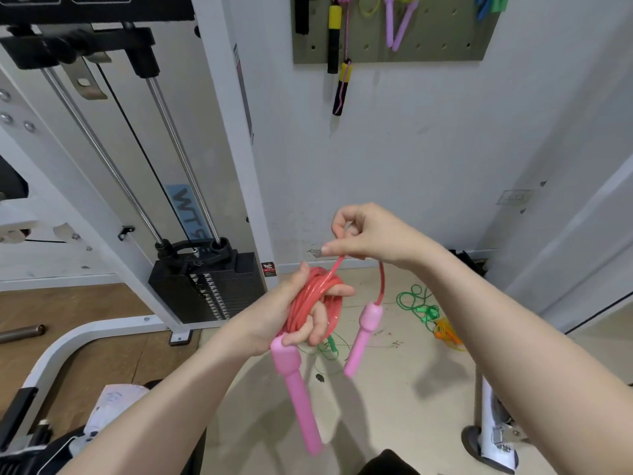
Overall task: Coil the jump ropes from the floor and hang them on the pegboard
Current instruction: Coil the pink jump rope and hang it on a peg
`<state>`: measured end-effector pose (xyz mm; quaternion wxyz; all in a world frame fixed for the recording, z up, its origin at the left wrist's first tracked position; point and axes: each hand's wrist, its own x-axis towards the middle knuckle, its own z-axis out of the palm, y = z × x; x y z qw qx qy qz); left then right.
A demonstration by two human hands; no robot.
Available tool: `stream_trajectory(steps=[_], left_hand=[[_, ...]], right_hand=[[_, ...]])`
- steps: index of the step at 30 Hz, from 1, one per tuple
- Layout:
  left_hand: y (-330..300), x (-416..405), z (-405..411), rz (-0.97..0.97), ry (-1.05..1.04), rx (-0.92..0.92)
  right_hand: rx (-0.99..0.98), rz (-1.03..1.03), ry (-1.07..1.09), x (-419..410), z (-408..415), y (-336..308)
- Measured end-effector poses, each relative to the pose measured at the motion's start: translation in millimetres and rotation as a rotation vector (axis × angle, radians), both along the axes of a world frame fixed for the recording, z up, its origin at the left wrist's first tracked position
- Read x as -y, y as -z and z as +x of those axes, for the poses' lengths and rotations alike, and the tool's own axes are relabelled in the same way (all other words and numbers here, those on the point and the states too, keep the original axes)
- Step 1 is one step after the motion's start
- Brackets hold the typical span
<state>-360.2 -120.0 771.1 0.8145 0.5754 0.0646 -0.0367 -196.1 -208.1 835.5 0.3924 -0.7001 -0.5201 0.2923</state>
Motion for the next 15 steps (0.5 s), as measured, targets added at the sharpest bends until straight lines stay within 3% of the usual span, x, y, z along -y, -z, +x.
stream_trajectory(steps=[2, 4, 8, 11, 15], left_hand=[[-6, -1, 1, -0.146, 0.131, 0.133], [-10, -3, 4, -0.274, 0.108, 0.187], [-18, -13, 6, -0.434, -0.081, 0.329], [-20, -21, 9, -0.410, -0.339, 0.275], [-18, -17, 10, -0.196, -0.530, 0.162]], right_hand=[[-0.237, 0.006, -0.004, 0, 1, 17], [-0.313, -0.032, 0.025, -1, -6, 36], [-0.232, -0.001, 0.116, 1, -14, 63], [-0.281, -0.077, 0.026, 3, -26, 69], [-0.282, -0.215, -0.064, -4, -37, 69]])
